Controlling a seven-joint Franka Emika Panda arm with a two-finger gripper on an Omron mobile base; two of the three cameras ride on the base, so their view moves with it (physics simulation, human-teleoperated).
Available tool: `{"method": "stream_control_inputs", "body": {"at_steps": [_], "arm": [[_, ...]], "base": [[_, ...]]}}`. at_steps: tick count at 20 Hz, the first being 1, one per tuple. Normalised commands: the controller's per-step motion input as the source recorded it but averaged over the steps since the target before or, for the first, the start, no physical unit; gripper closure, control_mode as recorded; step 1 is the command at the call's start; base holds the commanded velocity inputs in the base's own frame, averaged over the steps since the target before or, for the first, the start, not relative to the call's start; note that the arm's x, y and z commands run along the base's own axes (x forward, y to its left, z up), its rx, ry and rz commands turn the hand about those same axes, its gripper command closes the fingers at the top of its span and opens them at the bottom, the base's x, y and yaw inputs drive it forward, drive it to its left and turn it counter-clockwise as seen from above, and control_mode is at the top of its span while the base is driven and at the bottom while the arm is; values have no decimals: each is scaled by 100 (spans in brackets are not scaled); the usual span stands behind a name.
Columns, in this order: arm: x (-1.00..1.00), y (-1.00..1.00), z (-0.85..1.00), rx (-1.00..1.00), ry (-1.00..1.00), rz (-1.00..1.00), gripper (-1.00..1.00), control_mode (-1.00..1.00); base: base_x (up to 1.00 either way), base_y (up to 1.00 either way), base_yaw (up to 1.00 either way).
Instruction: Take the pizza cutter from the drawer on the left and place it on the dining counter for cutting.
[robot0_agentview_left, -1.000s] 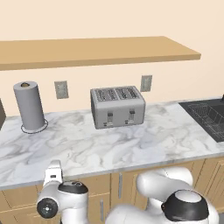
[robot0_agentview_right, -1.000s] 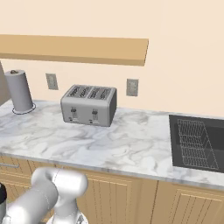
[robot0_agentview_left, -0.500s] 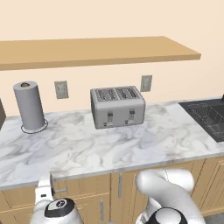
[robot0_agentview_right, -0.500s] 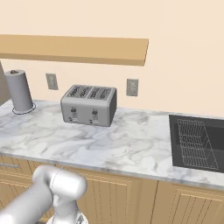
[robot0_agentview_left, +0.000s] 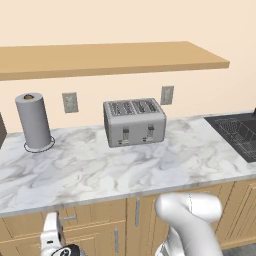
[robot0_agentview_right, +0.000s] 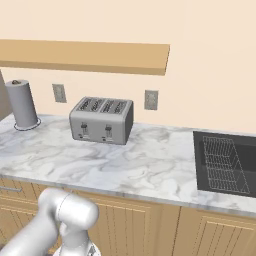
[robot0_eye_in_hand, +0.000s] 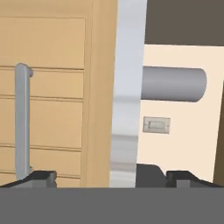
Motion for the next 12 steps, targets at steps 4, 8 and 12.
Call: {"method": "stream_control_inputs", "body": {"at_steps": [4,8,12], "arm": [[0,0,-26,0,-15,0,-100,-100],[0,0,-17,0,-17,0,-100,-100],[1,0,-21,0,-18,0,-100,-100]], "base": [[0,0,0],[0,0,0],[0,0,0]]}}
